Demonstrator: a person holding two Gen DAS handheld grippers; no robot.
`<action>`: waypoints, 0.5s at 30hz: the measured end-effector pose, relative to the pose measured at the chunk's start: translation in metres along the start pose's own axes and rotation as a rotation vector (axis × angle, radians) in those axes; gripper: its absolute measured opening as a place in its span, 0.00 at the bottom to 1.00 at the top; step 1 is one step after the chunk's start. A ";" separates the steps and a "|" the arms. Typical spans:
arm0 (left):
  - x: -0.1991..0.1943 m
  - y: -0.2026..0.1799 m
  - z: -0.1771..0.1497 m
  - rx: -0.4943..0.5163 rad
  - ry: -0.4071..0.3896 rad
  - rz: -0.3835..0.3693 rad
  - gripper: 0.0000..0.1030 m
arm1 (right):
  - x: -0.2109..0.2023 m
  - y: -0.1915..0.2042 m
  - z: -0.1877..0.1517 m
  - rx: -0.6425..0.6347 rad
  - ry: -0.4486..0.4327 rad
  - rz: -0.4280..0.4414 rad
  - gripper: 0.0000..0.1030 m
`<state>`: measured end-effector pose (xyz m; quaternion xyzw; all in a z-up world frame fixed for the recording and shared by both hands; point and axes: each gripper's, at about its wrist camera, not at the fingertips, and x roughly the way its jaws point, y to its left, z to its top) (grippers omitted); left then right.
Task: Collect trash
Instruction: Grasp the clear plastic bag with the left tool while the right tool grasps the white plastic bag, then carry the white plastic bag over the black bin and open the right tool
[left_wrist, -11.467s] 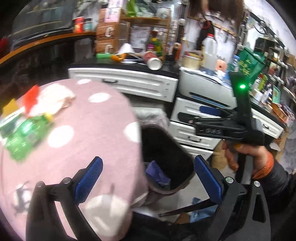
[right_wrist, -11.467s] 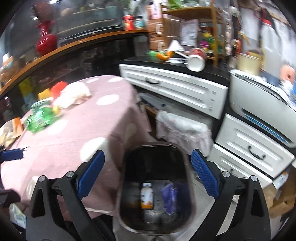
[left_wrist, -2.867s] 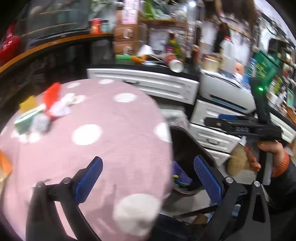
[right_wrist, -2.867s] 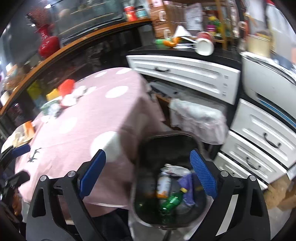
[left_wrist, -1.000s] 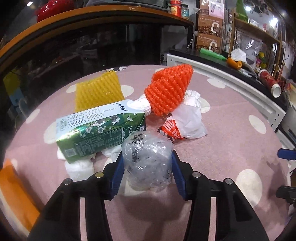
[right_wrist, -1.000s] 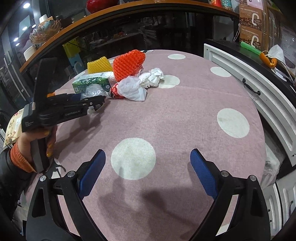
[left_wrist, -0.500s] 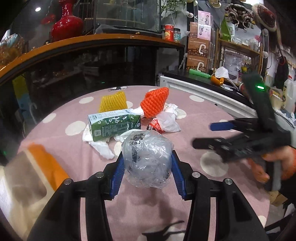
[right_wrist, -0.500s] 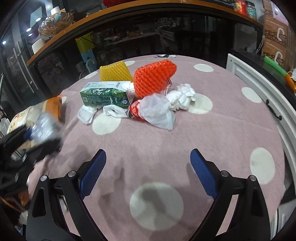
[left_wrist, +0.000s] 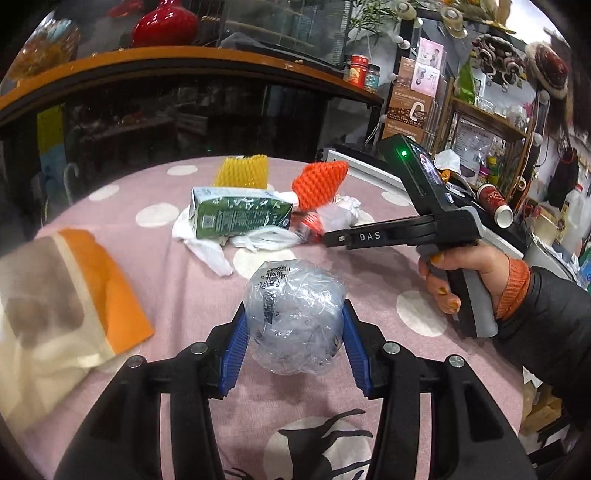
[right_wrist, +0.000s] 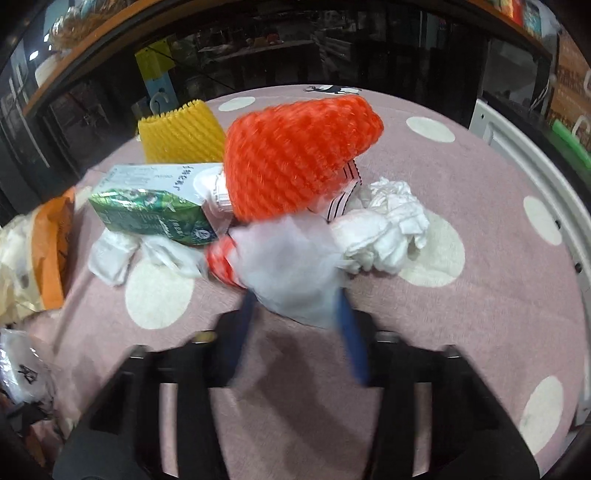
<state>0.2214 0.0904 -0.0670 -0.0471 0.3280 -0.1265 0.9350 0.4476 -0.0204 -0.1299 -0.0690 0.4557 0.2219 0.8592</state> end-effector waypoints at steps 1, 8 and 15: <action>0.001 0.000 -0.001 -0.004 0.003 -0.001 0.46 | 0.000 0.002 -0.001 -0.012 -0.001 -0.007 0.16; -0.002 -0.004 -0.009 -0.004 0.012 -0.006 0.46 | -0.019 0.005 -0.023 0.007 -0.009 0.052 0.03; -0.010 -0.013 -0.016 0.002 0.017 -0.010 0.46 | -0.066 0.016 -0.052 0.021 -0.072 0.121 0.03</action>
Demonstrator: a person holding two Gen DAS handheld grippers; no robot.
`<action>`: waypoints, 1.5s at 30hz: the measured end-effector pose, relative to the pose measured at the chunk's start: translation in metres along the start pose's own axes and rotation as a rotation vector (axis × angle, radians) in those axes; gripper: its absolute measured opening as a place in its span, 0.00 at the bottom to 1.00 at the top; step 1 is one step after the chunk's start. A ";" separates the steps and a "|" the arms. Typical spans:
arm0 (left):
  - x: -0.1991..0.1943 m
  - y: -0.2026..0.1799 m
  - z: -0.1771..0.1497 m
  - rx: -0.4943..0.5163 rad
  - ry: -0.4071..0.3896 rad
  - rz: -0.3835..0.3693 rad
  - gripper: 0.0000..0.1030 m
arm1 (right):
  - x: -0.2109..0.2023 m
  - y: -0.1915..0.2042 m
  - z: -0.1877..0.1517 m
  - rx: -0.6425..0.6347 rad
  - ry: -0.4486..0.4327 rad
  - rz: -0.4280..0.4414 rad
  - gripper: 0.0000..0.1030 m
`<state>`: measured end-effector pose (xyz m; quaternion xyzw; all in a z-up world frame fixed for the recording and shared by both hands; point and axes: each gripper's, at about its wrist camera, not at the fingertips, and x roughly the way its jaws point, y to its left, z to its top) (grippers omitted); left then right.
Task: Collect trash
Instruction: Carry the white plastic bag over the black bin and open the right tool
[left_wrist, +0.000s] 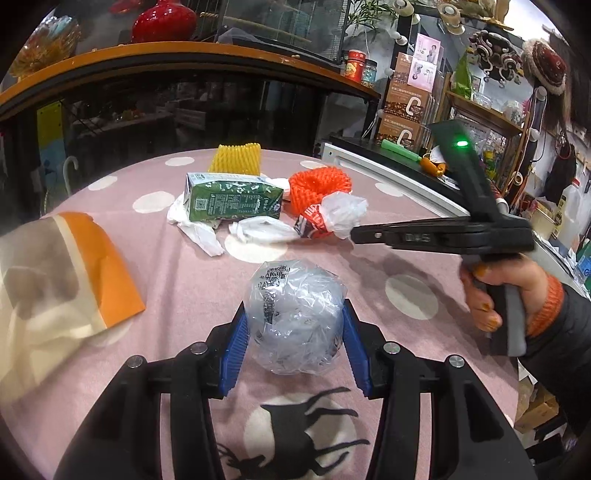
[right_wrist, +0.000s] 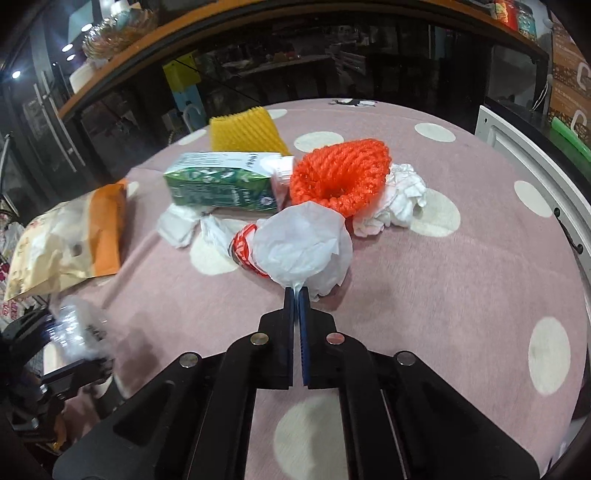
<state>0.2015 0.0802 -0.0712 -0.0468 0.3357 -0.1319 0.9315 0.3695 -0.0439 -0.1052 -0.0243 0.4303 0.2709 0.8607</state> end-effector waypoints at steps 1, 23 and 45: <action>-0.001 -0.002 -0.001 -0.001 0.001 -0.005 0.46 | -0.008 0.001 -0.003 0.002 -0.008 0.009 0.03; -0.027 -0.106 -0.017 0.129 -0.009 -0.170 0.46 | -0.193 -0.052 -0.119 0.188 -0.215 -0.037 0.03; -0.017 -0.242 -0.055 0.283 0.075 -0.439 0.46 | -0.278 -0.142 -0.258 0.404 -0.197 -0.374 0.03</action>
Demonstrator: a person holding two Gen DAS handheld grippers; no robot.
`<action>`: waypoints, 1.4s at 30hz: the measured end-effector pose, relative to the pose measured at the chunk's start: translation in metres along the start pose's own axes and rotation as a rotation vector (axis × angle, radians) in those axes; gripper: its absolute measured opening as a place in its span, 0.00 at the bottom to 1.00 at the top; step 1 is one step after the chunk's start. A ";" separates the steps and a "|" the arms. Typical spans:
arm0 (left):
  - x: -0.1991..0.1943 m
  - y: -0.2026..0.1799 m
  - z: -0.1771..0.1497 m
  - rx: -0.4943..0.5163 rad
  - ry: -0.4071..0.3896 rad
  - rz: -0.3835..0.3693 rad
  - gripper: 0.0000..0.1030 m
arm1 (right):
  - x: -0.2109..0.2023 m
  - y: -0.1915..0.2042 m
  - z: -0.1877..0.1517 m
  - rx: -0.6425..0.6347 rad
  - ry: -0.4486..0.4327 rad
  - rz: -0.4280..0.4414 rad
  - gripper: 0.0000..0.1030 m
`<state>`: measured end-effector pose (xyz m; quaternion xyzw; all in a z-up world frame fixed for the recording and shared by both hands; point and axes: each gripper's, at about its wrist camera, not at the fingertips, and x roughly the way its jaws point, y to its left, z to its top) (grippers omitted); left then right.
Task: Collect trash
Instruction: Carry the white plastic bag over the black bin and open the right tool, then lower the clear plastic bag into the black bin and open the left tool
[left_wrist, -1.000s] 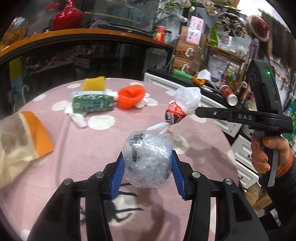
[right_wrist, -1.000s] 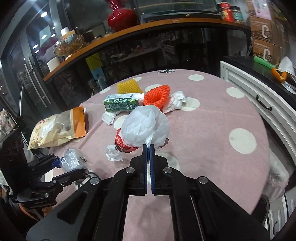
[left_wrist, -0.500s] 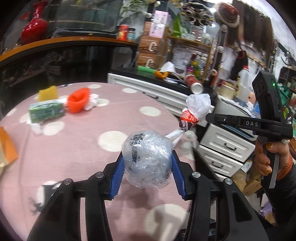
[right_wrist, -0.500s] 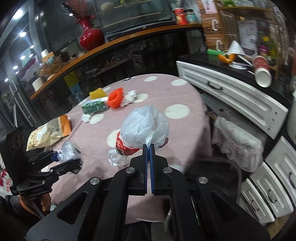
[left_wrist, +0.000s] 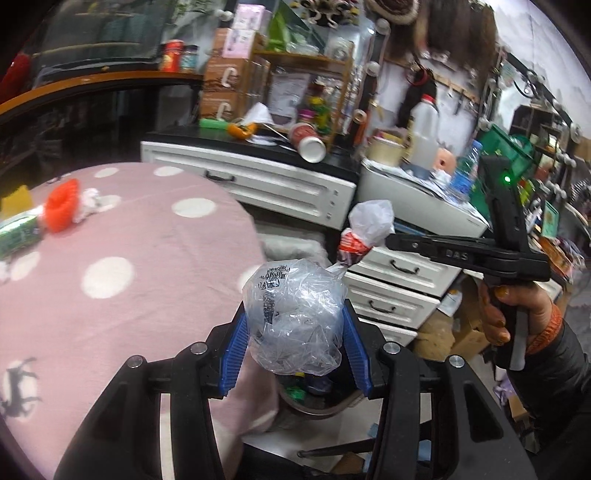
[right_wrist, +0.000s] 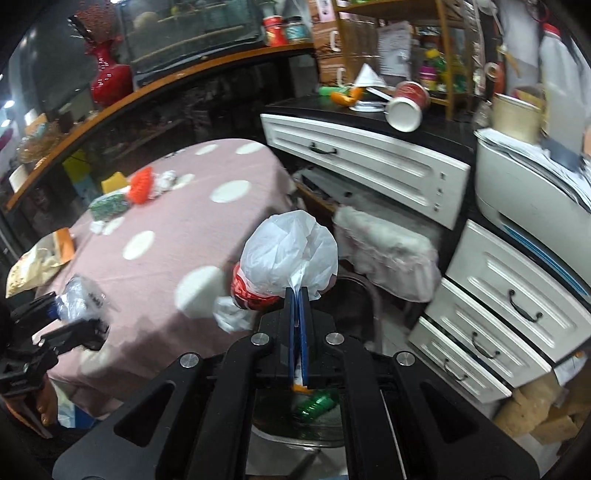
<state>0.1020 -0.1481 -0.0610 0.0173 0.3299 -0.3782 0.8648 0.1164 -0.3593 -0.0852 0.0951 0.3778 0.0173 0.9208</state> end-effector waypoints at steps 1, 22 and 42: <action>0.004 -0.002 -0.001 0.001 0.008 -0.009 0.46 | 0.002 -0.004 -0.002 0.006 0.008 0.000 0.03; 0.062 -0.029 -0.032 0.027 0.180 -0.063 0.46 | 0.117 -0.051 -0.084 0.179 0.254 -0.141 0.66; 0.128 -0.045 -0.032 0.117 0.294 -0.039 0.46 | 0.053 -0.055 -0.059 0.220 0.053 -0.196 0.79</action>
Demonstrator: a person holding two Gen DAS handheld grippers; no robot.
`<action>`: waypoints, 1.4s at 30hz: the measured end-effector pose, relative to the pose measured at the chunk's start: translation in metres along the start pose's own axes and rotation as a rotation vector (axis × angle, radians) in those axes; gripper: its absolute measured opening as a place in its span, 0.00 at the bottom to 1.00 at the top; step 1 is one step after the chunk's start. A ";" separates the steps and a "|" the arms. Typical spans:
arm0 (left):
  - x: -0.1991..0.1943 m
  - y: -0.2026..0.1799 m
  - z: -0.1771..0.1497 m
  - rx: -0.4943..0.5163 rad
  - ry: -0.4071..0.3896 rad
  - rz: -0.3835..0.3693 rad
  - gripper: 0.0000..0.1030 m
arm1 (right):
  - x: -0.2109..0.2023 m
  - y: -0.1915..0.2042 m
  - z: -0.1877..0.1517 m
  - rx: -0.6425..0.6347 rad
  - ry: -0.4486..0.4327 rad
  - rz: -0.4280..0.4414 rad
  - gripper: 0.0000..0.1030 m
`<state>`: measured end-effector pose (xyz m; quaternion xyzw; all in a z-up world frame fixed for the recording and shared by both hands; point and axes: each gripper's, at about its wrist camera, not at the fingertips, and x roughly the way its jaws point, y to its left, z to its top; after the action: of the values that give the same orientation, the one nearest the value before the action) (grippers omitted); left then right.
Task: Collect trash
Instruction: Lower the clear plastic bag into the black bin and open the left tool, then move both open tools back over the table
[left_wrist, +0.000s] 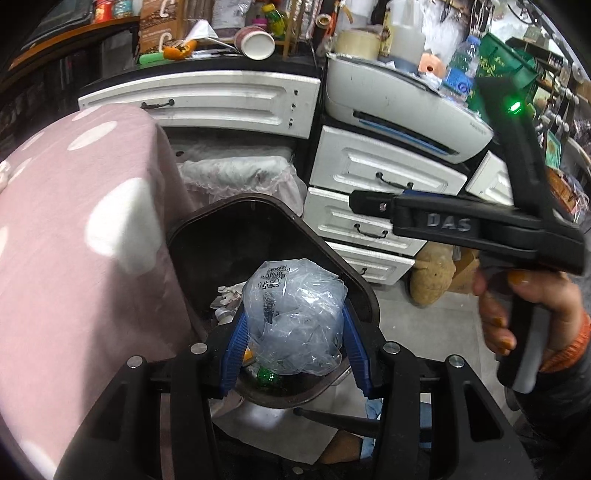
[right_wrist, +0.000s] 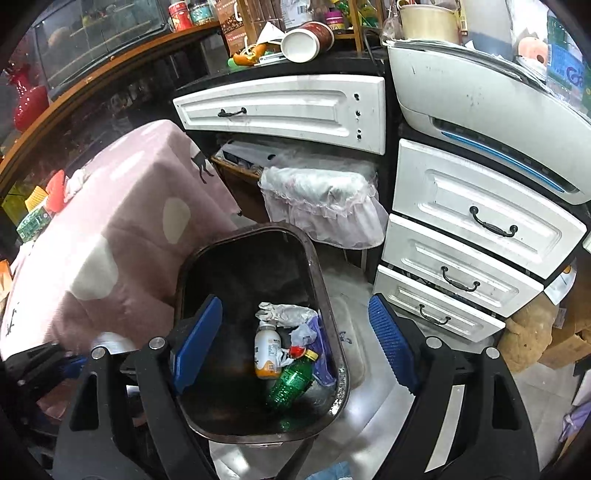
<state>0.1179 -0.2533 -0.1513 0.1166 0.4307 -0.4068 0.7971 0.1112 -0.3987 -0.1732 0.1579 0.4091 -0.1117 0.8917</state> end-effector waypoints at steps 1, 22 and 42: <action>0.003 -0.001 0.001 0.005 0.004 0.002 0.46 | -0.002 0.000 0.000 0.002 -0.005 0.002 0.79; 0.081 0.005 0.017 0.003 0.143 0.039 0.51 | -0.018 -0.019 0.006 0.068 -0.049 0.007 0.79; 0.039 -0.016 0.007 0.005 0.050 -0.013 0.95 | -0.015 -0.028 0.008 0.086 -0.041 0.004 0.93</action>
<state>0.1216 -0.2882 -0.1751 0.1260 0.4504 -0.4100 0.7830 0.0981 -0.4262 -0.1621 0.1943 0.3853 -0.1308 0.8926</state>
